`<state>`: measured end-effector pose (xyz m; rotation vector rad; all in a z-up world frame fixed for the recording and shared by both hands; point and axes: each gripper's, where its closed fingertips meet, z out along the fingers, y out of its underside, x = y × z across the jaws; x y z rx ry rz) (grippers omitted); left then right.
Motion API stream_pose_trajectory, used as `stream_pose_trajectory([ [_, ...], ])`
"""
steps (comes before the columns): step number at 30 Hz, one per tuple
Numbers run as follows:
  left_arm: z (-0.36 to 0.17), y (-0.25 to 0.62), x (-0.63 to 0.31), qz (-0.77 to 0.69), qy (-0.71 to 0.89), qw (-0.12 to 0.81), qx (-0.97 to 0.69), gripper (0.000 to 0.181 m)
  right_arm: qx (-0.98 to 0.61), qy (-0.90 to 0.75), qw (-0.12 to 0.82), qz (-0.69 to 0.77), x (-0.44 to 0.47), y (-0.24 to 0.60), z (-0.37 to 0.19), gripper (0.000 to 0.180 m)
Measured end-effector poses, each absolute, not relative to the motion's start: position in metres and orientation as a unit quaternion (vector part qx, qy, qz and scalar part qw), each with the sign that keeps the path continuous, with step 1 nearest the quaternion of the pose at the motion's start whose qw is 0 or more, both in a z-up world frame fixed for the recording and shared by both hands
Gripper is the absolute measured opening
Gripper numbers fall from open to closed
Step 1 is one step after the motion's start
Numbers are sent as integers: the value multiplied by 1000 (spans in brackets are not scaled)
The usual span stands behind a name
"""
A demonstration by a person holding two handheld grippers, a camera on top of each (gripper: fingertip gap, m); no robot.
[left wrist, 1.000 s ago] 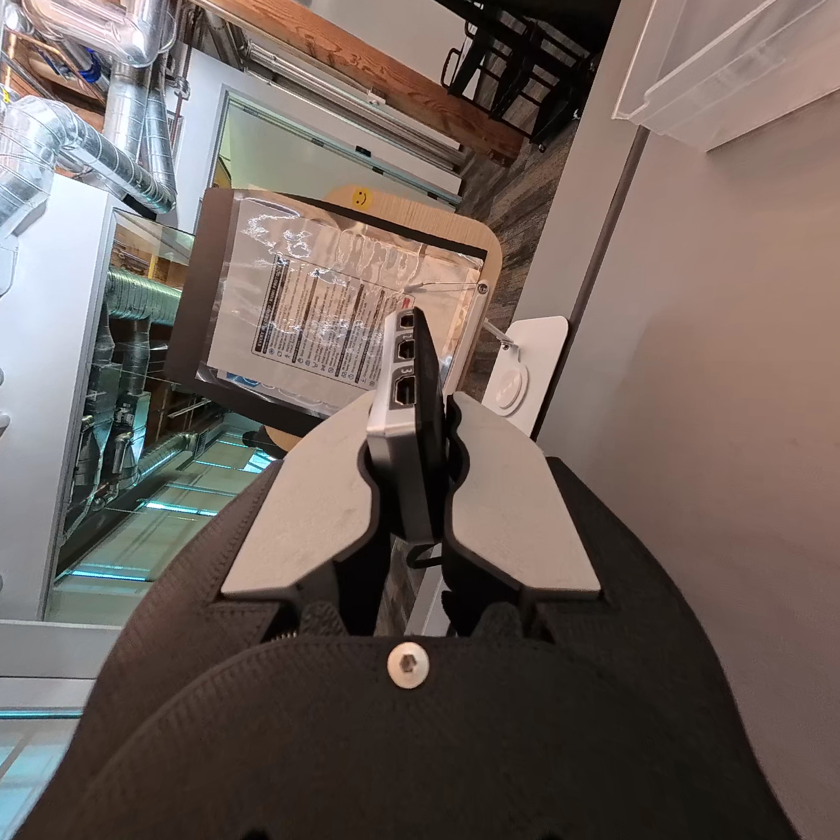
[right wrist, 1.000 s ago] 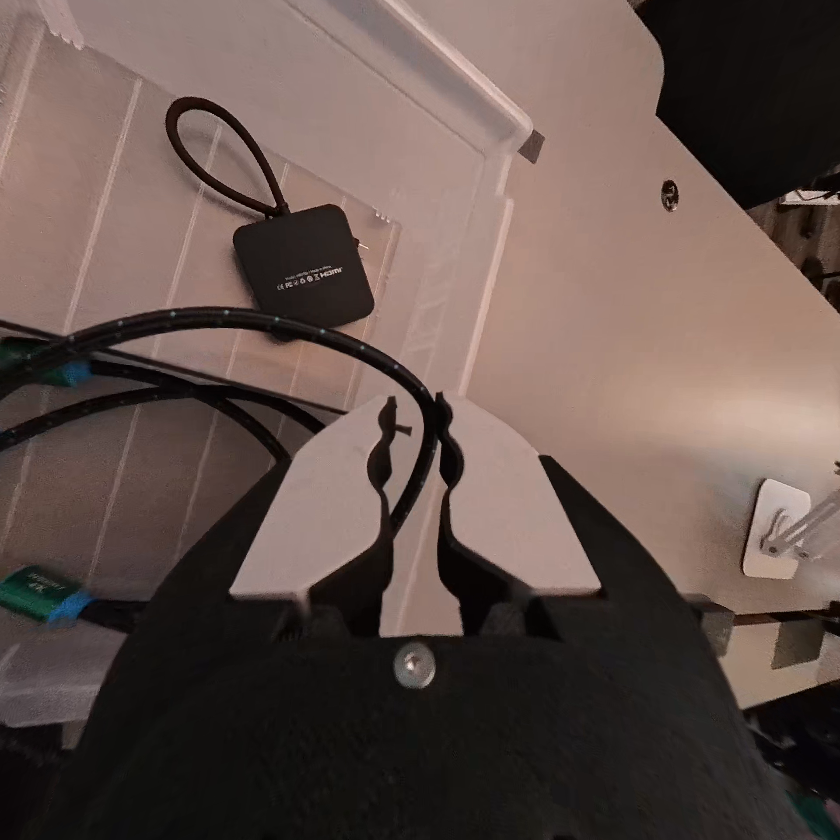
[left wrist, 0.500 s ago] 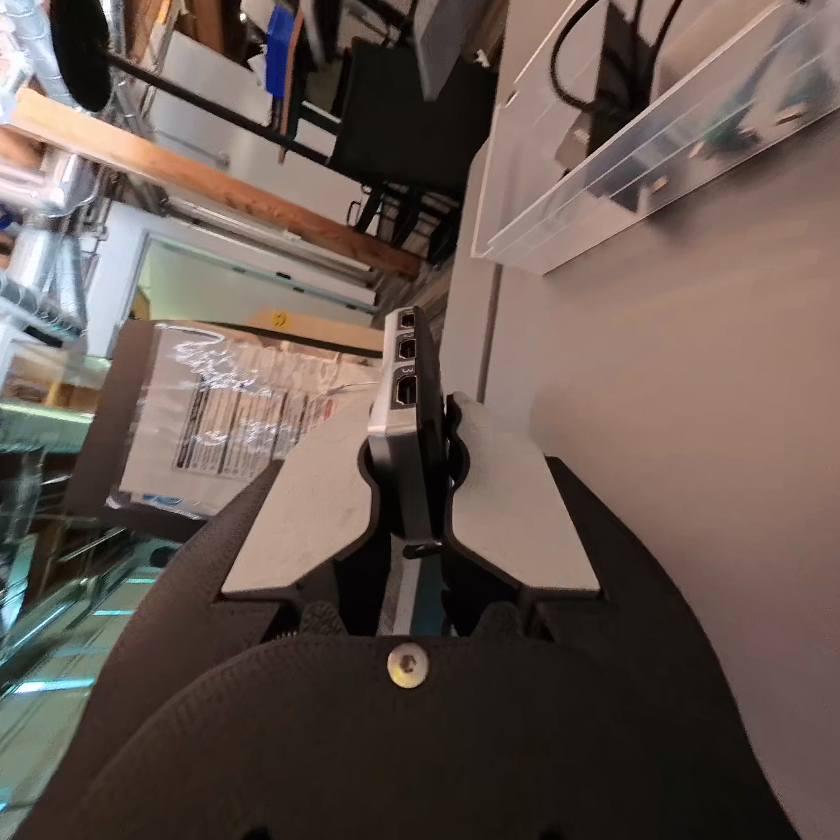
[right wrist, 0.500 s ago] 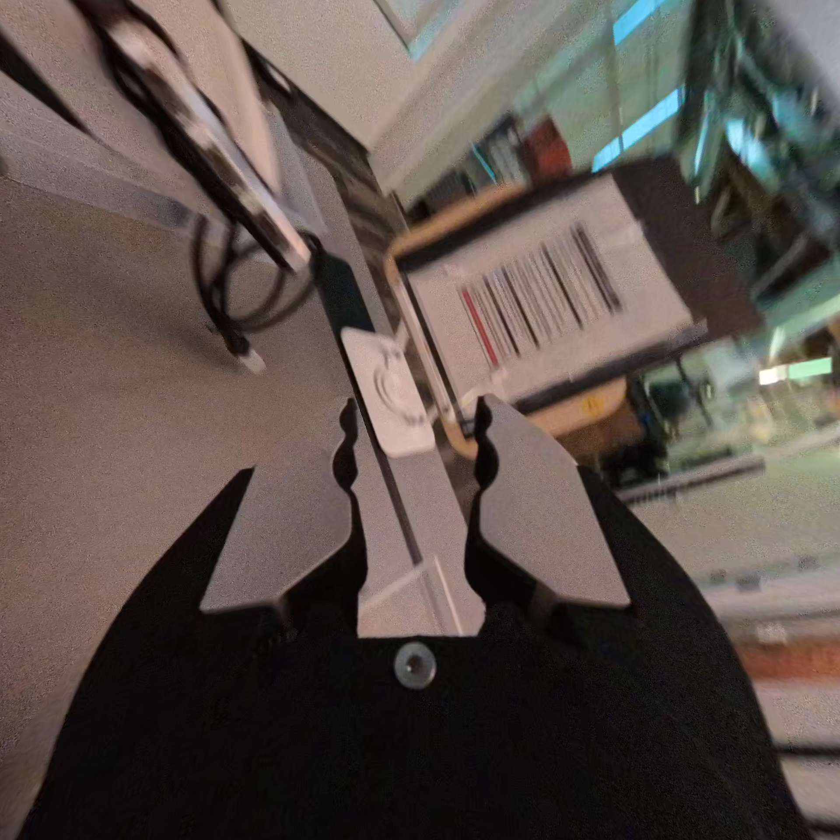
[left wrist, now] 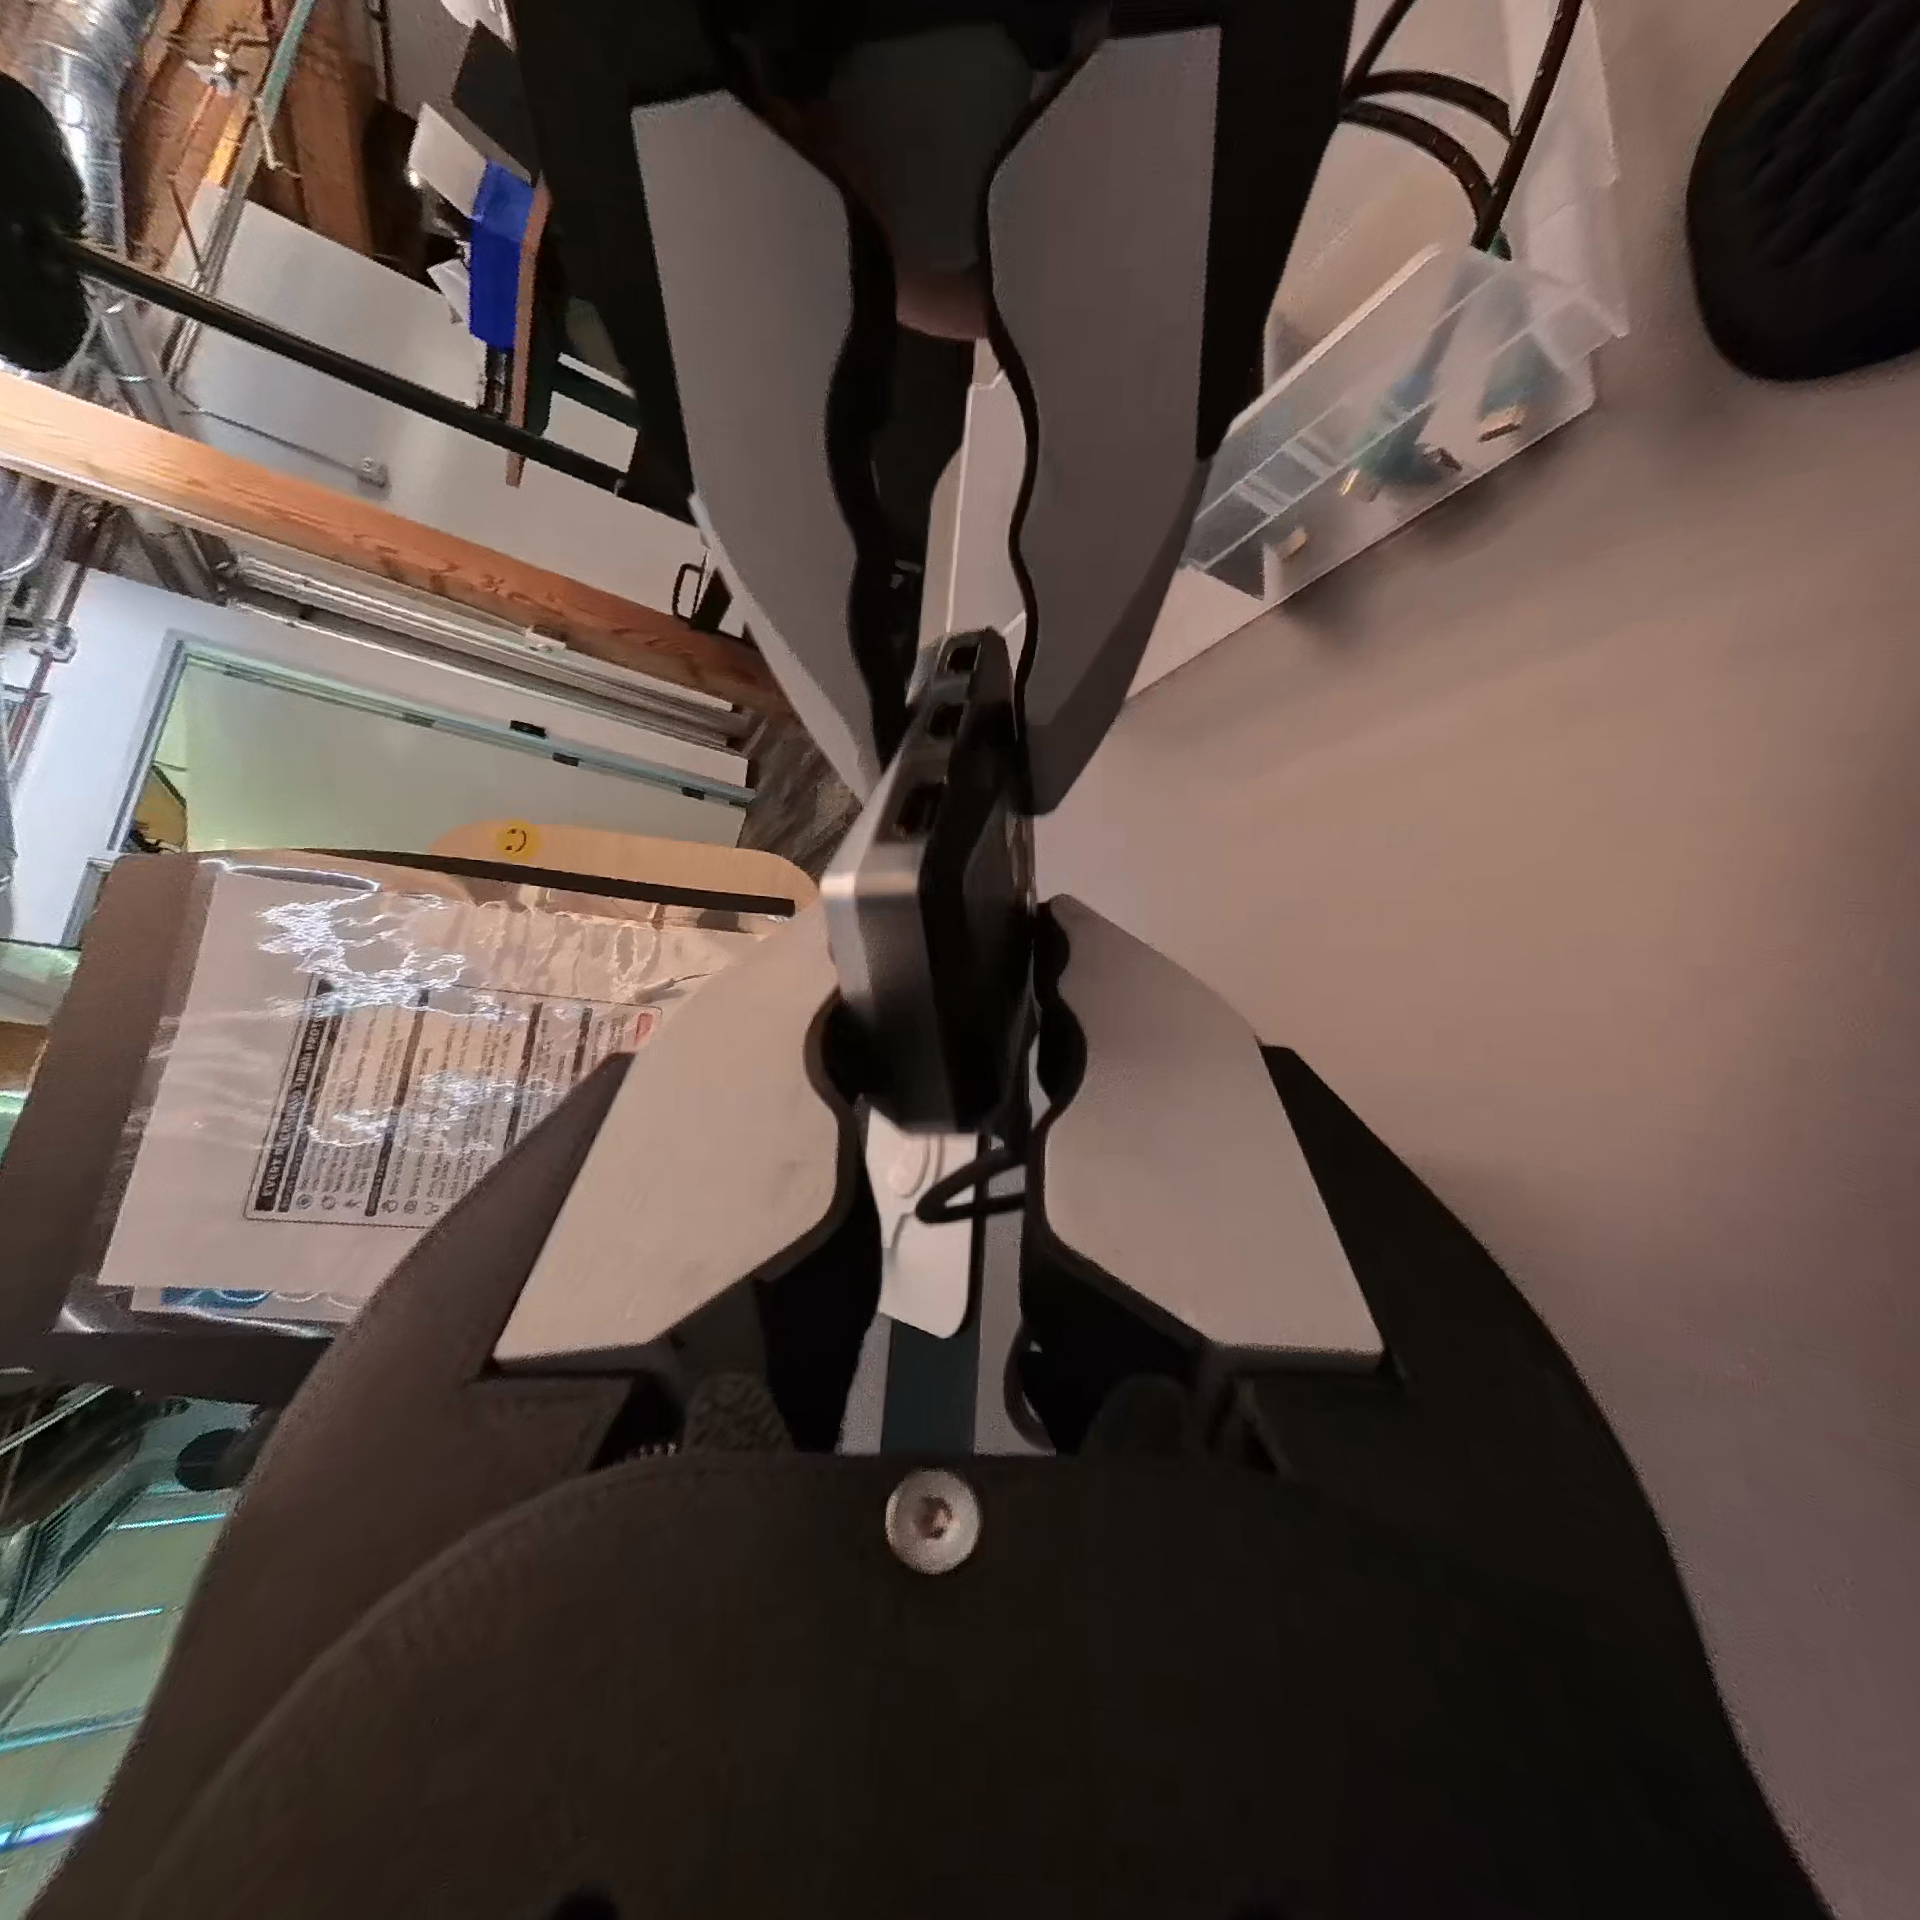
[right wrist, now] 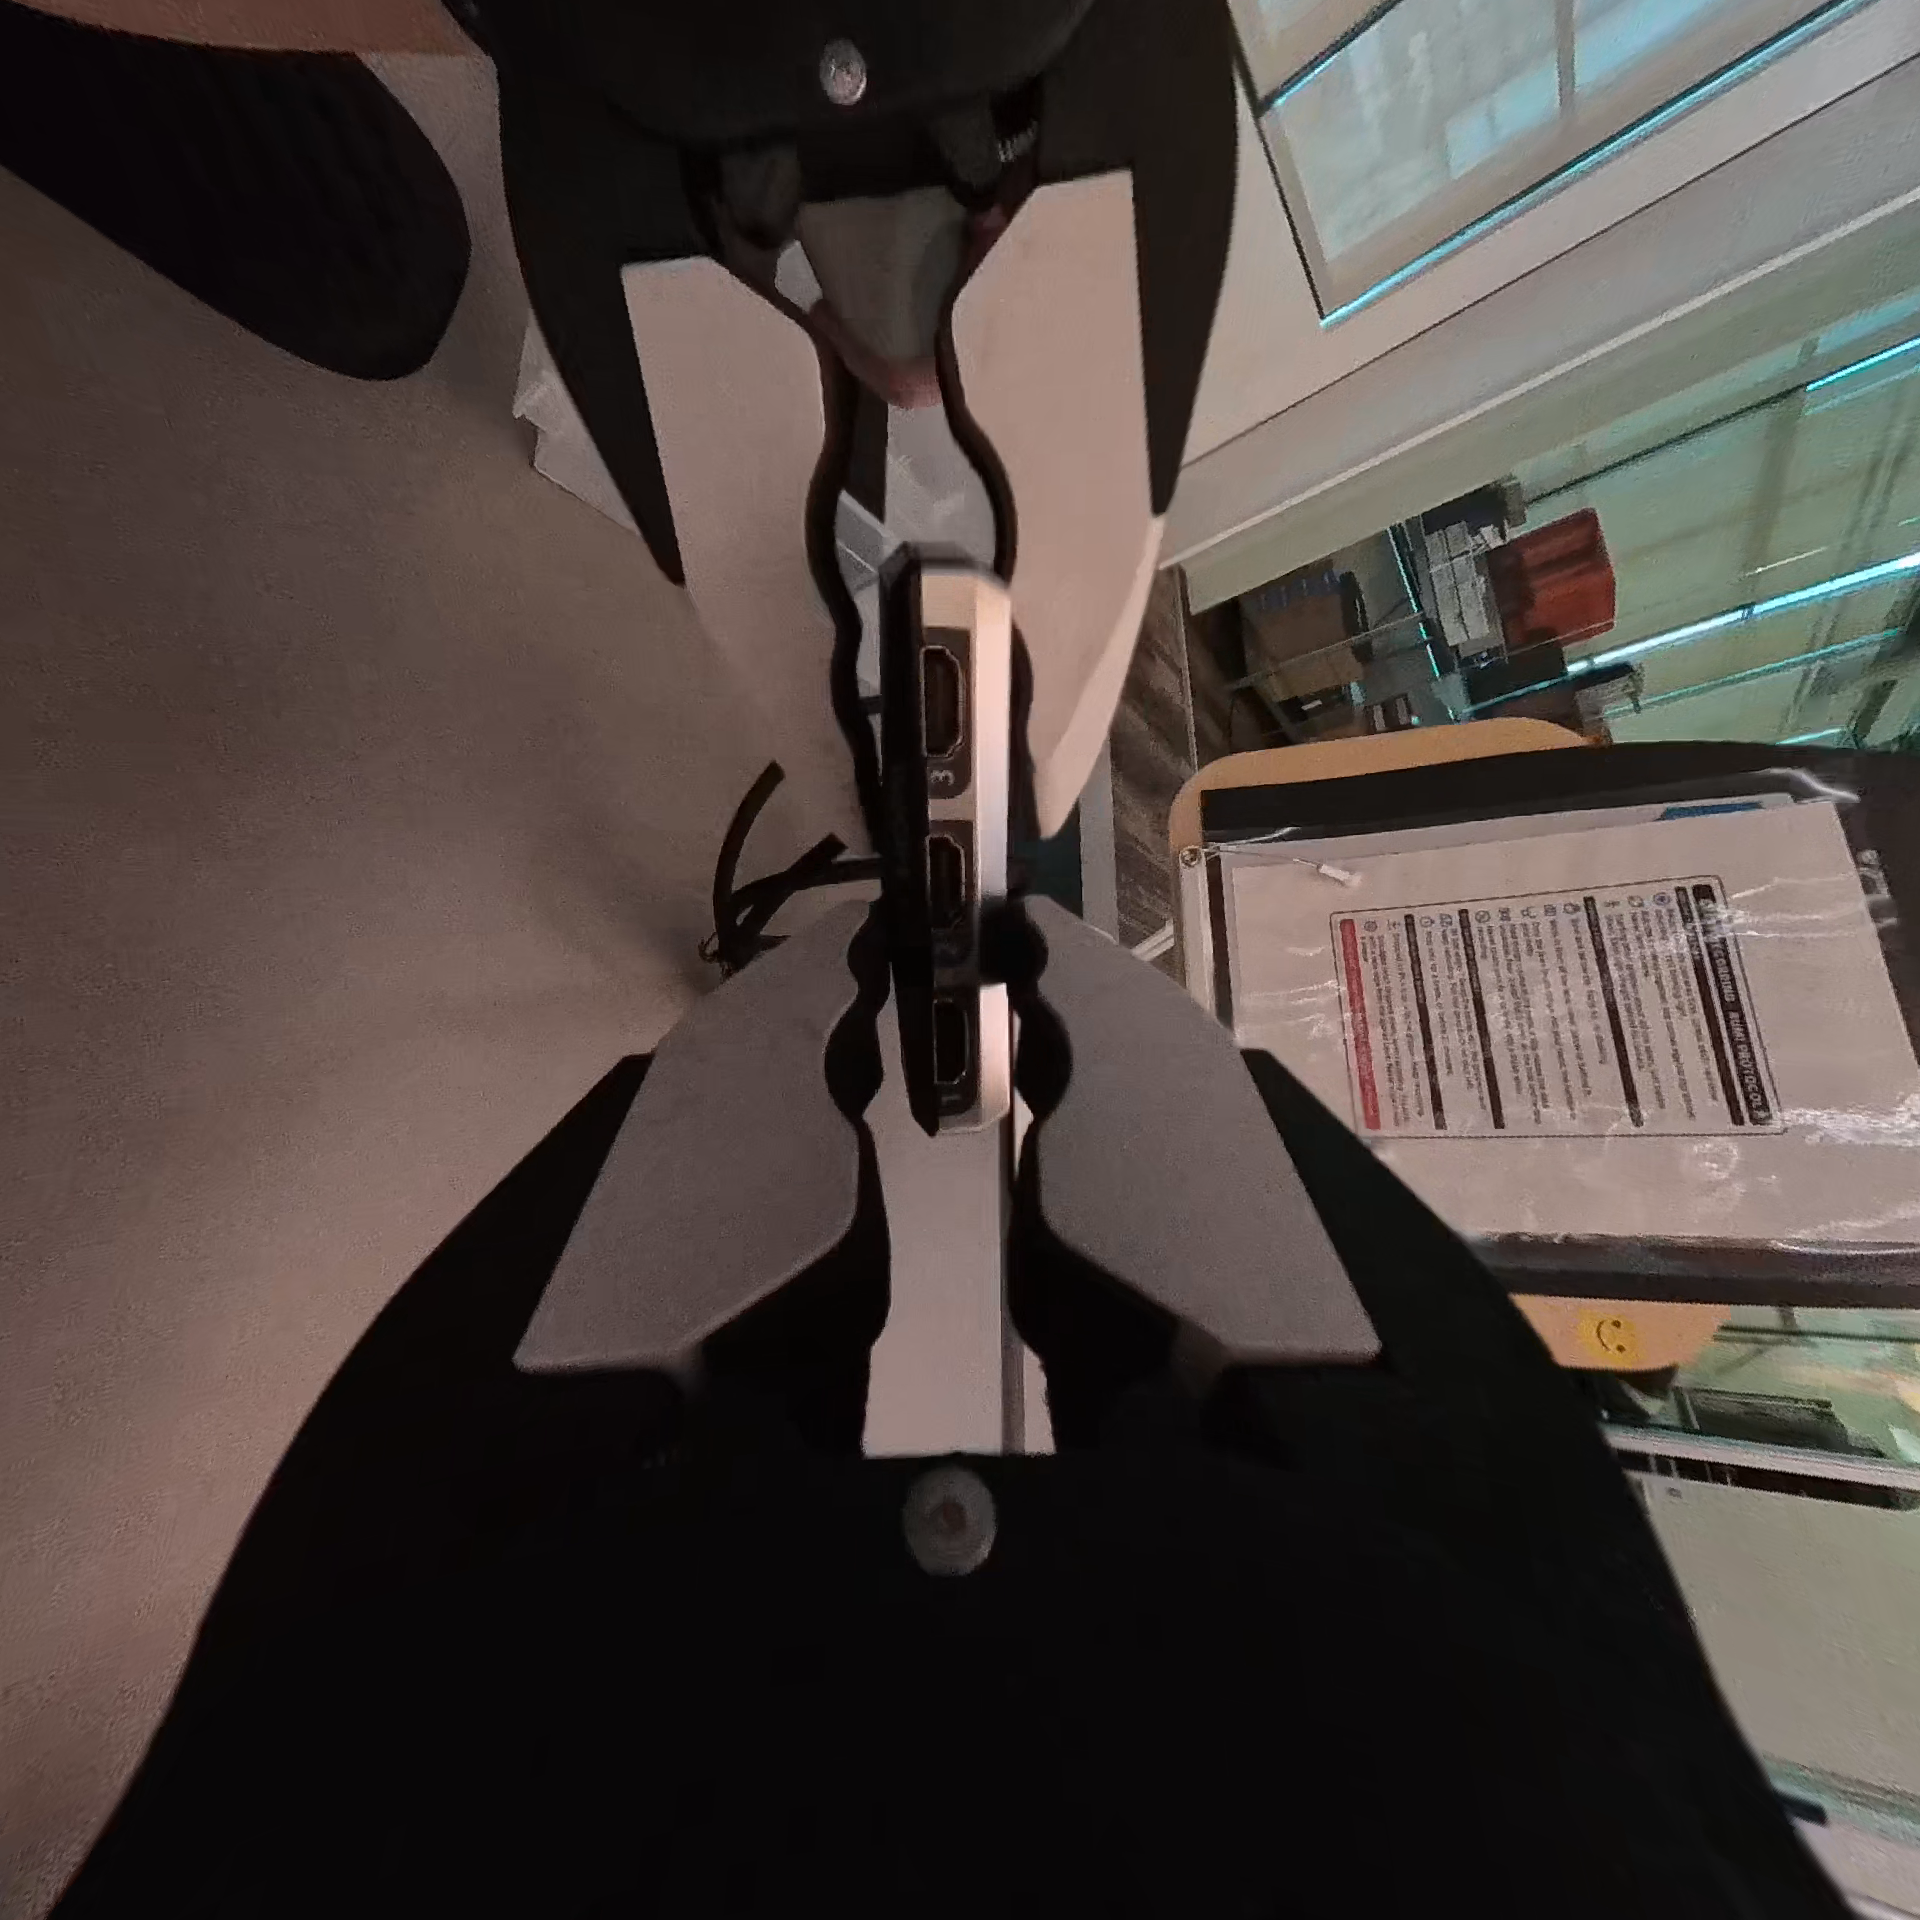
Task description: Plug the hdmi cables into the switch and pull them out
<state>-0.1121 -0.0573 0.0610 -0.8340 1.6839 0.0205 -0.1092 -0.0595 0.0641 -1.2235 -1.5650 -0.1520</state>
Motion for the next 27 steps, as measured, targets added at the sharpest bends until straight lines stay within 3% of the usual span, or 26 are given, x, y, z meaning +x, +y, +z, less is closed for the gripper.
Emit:
stream_pose_trajectory([
  [8,61,-64,-109,-32,722,585,-367,22,-521,-656,538,-92,-112,-56,61,25],
  [10,76,-58,-109,-39,686,624,-373,32,-546,-641,536,-59,-104,-56,68,23],
  [14,122,-47,-133,-36,596,704,-384,24,-617,-519,588,-65,-12,-38,108,23],
  [20,129,-37,-154,-35,586,694,-417,24,-672,-311,666,-86,137,-37,137,22],
  [27,114,-32,-147,-21,603,672,-430,24,-663,-247,704,-62,175,-49,147,22],
])
